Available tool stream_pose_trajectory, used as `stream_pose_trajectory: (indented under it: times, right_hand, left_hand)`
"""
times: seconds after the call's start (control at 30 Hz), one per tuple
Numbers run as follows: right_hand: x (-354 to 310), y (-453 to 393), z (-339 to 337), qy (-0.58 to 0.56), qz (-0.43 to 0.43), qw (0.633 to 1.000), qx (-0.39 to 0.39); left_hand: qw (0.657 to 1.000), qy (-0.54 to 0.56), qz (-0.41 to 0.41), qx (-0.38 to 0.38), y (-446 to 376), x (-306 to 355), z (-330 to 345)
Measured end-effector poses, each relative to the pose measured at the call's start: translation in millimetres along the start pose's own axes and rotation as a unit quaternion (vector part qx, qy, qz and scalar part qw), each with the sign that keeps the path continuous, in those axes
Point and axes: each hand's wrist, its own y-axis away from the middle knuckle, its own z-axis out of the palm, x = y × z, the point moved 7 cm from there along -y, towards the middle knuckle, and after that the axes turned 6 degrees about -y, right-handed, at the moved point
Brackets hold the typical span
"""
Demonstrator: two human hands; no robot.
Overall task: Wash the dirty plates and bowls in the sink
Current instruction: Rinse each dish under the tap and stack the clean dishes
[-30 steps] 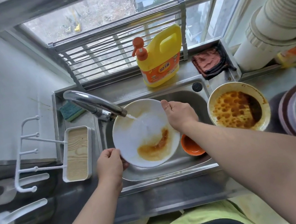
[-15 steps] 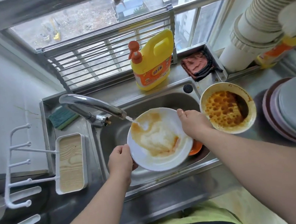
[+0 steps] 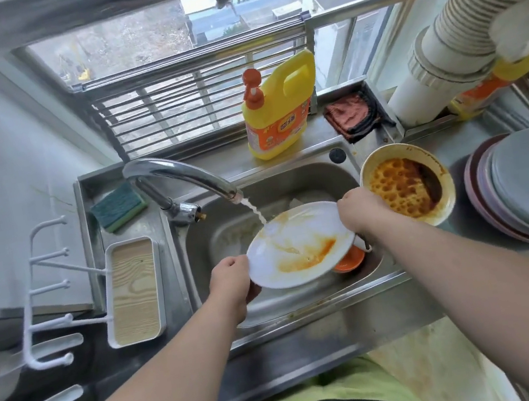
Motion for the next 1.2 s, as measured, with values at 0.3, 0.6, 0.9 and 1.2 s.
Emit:
stream_pose_trajectory:
  times: [0.3,0.6,0.9,1.2]
  right_hand:
    - [-13,1,2,0.054,-0.019,0.998,-0.02]
    - [-42,12,57,0.107,-0.094,0.989,-0.044]
    - [-66,10,98,0.1,-0.112,0.985,-0.086]
    - [-49,20,36,-0.004,-0.075,0.997,-0.011]
  left_hand:
    - [1.0,0.024,0.005,-0.019,3,18,-11]
    - [0.992,-0.012,0.108,0.057,17,59,-58]
    - [0.985,-0.011,0.123,0.12,21,50,-101]
    - [0.996,-0.051,0.054,0.055,6,17,-67]
